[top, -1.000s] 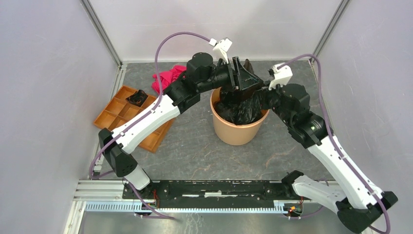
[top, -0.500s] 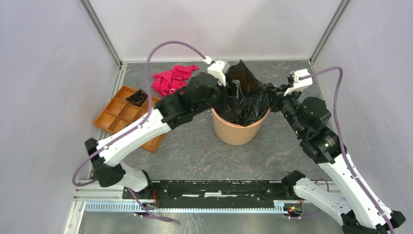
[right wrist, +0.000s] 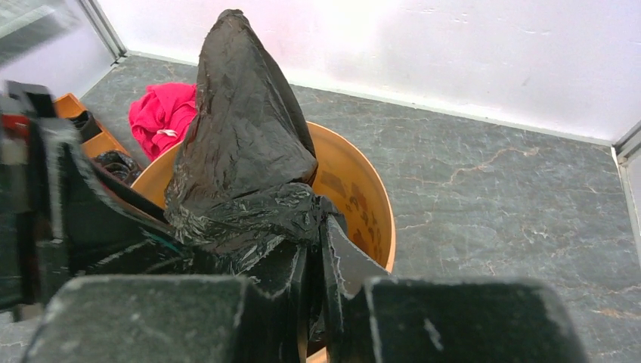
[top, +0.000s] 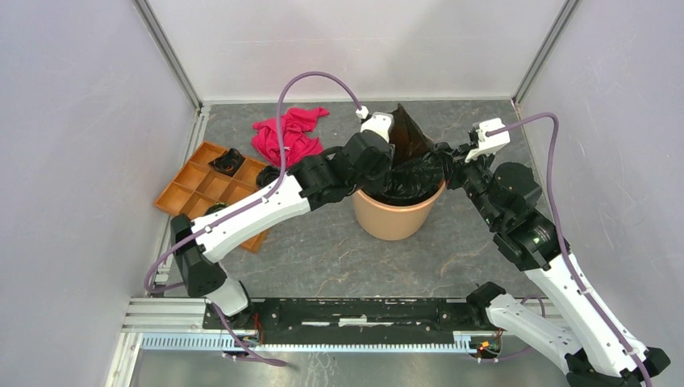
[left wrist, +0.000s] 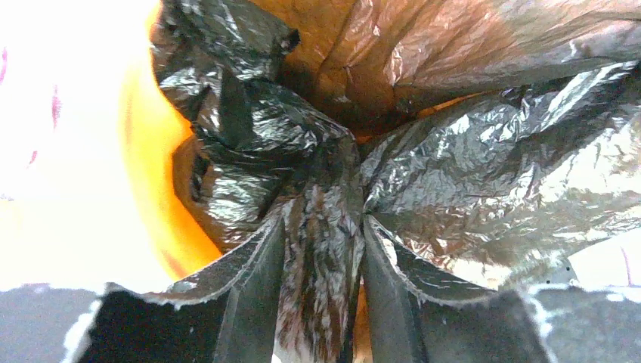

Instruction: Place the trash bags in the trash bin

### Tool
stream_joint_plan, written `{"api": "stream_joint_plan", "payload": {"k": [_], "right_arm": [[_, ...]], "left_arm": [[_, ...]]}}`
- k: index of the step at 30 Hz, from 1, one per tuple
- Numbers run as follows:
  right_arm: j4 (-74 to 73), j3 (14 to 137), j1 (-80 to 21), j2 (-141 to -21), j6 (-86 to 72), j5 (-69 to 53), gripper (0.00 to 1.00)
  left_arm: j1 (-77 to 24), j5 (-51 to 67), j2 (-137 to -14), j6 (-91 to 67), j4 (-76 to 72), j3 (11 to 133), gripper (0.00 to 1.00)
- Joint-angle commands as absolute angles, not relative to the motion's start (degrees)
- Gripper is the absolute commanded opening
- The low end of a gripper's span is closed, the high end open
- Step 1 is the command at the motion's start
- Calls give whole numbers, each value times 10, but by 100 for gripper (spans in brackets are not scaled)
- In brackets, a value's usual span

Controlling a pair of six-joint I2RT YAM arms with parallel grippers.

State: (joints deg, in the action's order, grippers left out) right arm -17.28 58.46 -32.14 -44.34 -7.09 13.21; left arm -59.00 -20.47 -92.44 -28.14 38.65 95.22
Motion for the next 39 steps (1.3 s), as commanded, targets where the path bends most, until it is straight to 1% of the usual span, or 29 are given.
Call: {"api": "stream_joint_plan", "payload": {"k": [1, 2, 5, 6, 8, 9, 10, 11, 14, 17, 19, 21, 24, 26, 29, 32, 33, 36, 37, 39], "right_arm": [[-168, 582, -321, -439, -57, 152, 13], [-171, 581, -322, -438, -57, 152, 13], [-175, 580, -322, -435, -59, 150, 12], [-177, 581, -322, -433, -60, 148, 12], [-180, 585, -322, -431, -60, 147, 12], [-181, 586, -322, -430, -60, 147, 13], [-183, 588, -321, -428, -60, 146, 13], [-184, 589, -321, -427, -60, 148, 13], [-187, 589, -322, -426, -61, 149, 13], [-188, 586, -322, -428, -65, 142, 13], [-188, 585, -322, -429, -67, 137, 13], [-190, 584, -321, -428, -69, 135, 13], [-191, 585, -321, -424, -70, 135, 13], [-192, 585, -322, -422, -70, 135, 13], [-193, 584, -321, -420, -70, 133, 14], [-197, 583, -322, -421, -71, 131, 14], [-199, 582, -321, -421, -72, 130, 14], [-204, 581, -322, -419, -74, 130, 14], [-204, 581, -322, -419, -75, 130, 14], [-205, 581, -322, -417, -76, 130, 14]], "left_arm": [[-592, -251, -849, -294, 318, 923, 53], [-592, -250, -845, -292, 309, 917, 53], [-592, -254, -842, -292, 313, 916, 50], [-592, -254, -845, -292, 316, 917, 47], [-592, -249, -851, -291, 324, 918, 34], [-592, -248, -853, -293, 328, 916, 31], [-591, -247, -854, -294, 329, 914, 31], [-591, -243, -853, -294, 329, 912, 35], [-592, -215, -851, -286, 323, 911, 58], [-592, -188, -848, -284, 310, 912, 75], [-592, -181, -849, -283, 303, 910, 82], [-592, -173, -857, -278, 304, 913, 82], [-593, -166, -874, -278, 319, 921, 73], [-593, -177, -880, -277, 328, 924, 65], [-593, -195, -882, -265, 340, 930, 57], [-593, -215, -887, -253, 359, 951, 47], [-593, -219, -888, -250, 362, 956, 45], [-593, -217, -891, -244, 366, 961, 44], [-593, -215, -893, -243, 367, 963, 41], [-593, -213, -895, -240, 370, 966, 28]]}}
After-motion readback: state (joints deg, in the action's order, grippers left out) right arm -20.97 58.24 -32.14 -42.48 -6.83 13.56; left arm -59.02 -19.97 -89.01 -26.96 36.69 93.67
